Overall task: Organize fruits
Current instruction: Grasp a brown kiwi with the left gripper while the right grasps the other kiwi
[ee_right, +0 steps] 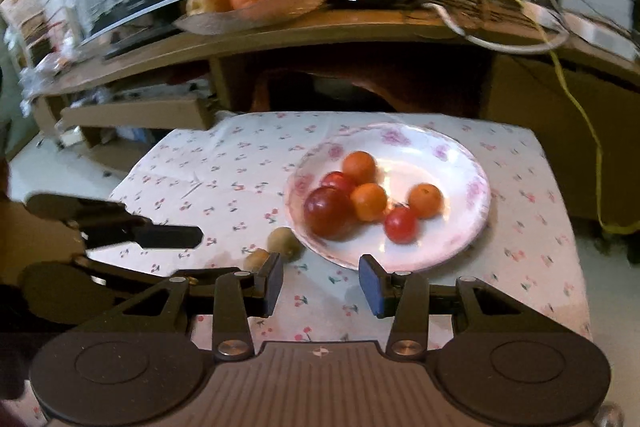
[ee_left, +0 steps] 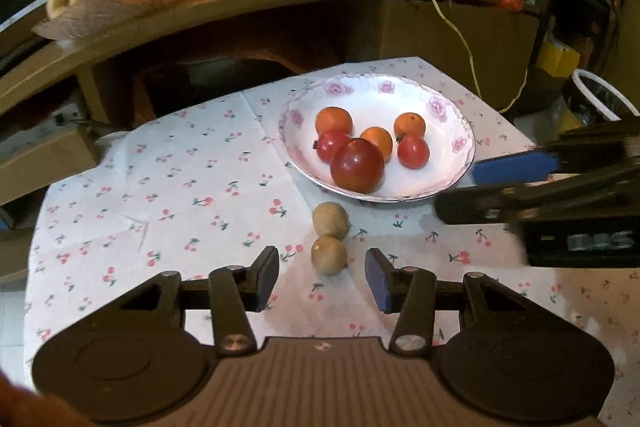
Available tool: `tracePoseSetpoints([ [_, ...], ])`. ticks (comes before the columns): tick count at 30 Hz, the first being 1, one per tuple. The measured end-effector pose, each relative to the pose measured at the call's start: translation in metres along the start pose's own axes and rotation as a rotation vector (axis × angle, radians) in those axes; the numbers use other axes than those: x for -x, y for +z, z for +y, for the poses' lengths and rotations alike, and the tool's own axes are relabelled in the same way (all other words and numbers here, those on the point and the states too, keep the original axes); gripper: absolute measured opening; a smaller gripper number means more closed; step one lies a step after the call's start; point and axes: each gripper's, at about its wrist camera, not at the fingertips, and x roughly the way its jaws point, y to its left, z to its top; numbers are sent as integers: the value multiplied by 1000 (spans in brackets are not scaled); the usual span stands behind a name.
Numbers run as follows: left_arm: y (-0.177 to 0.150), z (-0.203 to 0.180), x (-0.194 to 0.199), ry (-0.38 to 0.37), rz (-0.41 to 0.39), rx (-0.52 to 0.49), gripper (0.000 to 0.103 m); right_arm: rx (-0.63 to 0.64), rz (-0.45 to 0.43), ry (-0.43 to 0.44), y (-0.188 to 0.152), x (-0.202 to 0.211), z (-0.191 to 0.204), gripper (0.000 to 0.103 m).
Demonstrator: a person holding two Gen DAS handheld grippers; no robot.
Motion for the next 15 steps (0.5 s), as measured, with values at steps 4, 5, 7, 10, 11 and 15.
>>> tracePoseSetpoints([
  [4,1,-4,-19,-5,4,8,52,-39,5,-21,-7,12,-6,44],
  [5,1,-3,-23,-9,7,21,52,-41,7,-19,-9,14,-6,44],
  [7,1,-3,-30,-10,15,31,52,-35,11,-12,-12,16,-5,44],
  [10,-2,-8,-34,12,22,5,42,4,4,-17,-12,18,-2,44],
  [11,-3,-9,-35,13,26,3,40,12,-1,-22,-12,19,-1,44],
  [15,-6,-11,-35,45,28,-14,29,1,-12,-28,-10,23,-6,44],
])
